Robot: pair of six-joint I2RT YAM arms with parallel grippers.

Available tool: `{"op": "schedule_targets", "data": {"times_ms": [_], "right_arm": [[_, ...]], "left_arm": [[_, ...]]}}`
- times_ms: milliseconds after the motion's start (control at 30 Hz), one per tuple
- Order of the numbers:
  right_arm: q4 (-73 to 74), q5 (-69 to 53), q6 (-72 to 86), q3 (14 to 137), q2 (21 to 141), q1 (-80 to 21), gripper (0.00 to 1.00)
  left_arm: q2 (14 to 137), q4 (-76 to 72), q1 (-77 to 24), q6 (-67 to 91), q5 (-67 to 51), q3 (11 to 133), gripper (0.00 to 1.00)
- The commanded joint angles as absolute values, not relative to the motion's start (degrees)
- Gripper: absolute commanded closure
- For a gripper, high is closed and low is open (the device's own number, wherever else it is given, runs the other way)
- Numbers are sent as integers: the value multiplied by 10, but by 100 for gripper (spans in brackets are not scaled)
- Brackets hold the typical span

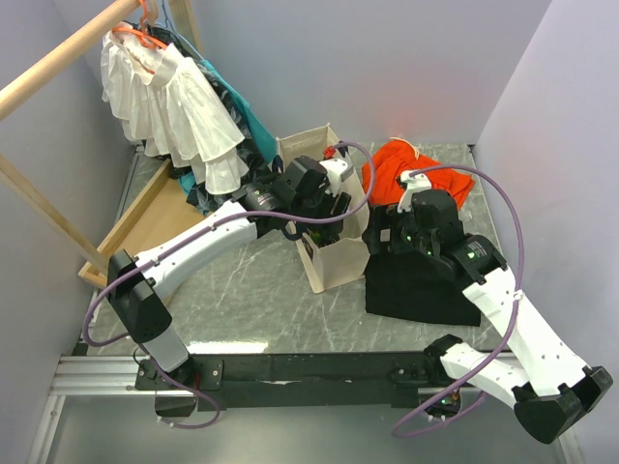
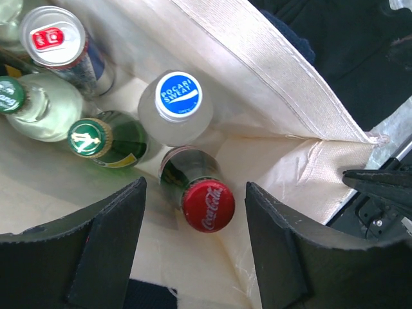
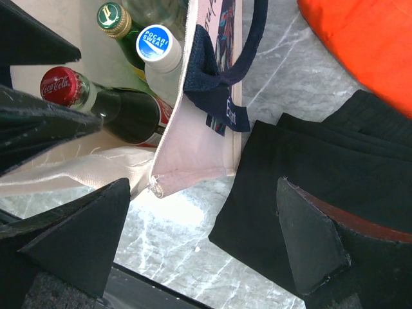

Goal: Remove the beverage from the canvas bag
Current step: Take out the drink from the canvas bag.

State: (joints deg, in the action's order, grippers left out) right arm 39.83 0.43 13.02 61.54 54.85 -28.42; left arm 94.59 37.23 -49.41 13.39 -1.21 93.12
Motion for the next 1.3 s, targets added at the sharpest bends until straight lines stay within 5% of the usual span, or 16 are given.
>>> {"op": "schedule_targets", "data": {"times_ms": [0,800,1133,1267], "right_arm": [[408,9,129,607,548,-289,0],[405,5,128,606,551,-289,0],[407,8,130,606,550,-288,0],[406,8,130,606,553,-288,0]], "left_arm": [[947,364,-503,141,-30,951,32],[962,392,-512,134,-10,976,54],[973,405,-512,134,-4,990,97],[966,395,-512,136,-7,988,99]]}}
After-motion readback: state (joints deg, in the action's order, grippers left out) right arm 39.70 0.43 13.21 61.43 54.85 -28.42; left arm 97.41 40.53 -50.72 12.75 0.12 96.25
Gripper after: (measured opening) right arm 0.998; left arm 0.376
